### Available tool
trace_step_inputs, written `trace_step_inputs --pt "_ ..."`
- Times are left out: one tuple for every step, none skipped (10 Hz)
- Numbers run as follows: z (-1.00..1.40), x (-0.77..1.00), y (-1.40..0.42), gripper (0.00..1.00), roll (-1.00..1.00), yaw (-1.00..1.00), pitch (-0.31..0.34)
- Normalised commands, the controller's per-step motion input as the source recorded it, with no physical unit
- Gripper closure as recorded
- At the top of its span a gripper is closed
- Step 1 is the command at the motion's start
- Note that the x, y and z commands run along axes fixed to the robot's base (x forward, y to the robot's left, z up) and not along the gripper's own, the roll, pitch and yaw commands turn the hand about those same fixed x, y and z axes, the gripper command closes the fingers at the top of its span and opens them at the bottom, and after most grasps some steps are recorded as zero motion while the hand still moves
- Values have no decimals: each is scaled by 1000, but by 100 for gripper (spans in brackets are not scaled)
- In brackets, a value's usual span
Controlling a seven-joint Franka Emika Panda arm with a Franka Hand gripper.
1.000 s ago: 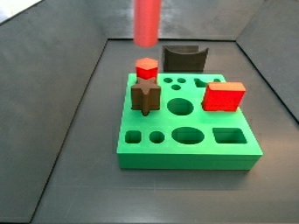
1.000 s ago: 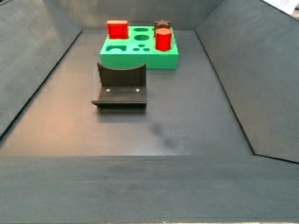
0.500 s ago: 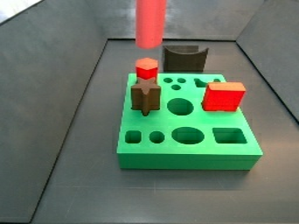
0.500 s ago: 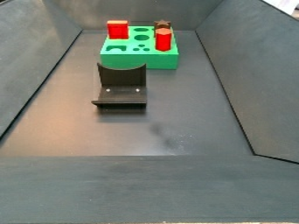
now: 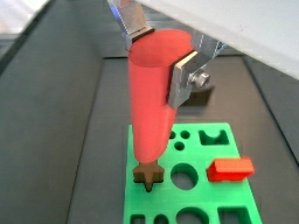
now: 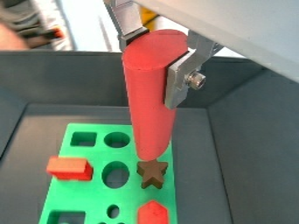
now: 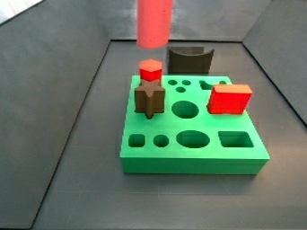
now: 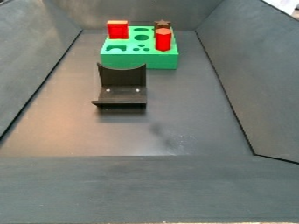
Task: Pick up the oval object. Move up. Place the oval object on the fixture. Regrasp the oval object. Move to above the board. Insert the oval object.
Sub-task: Insert the oval object.
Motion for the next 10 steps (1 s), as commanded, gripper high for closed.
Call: trace_step_inputs --pt "-17 0 -3 100 -83 -994 -104" --pt "-34 0 -23 100 -110 -980 -119" --pt "-60 0 -11 100 -156 -940 -169" --pt "-60 0 -14 100 -163 -937 -171" --pt "-191 0 -89 100 -139 -909 -203" --pt "-266 0 -137 100 -106 -874 -201" --pt "-320 0 -177 100 -91 -834 -221" --pt "-406 0 -309 100 -9 -794 -164" --pt "-354 80 -437 100 0 -689 -46" --pt "0 134 0 100 0 -417 19"
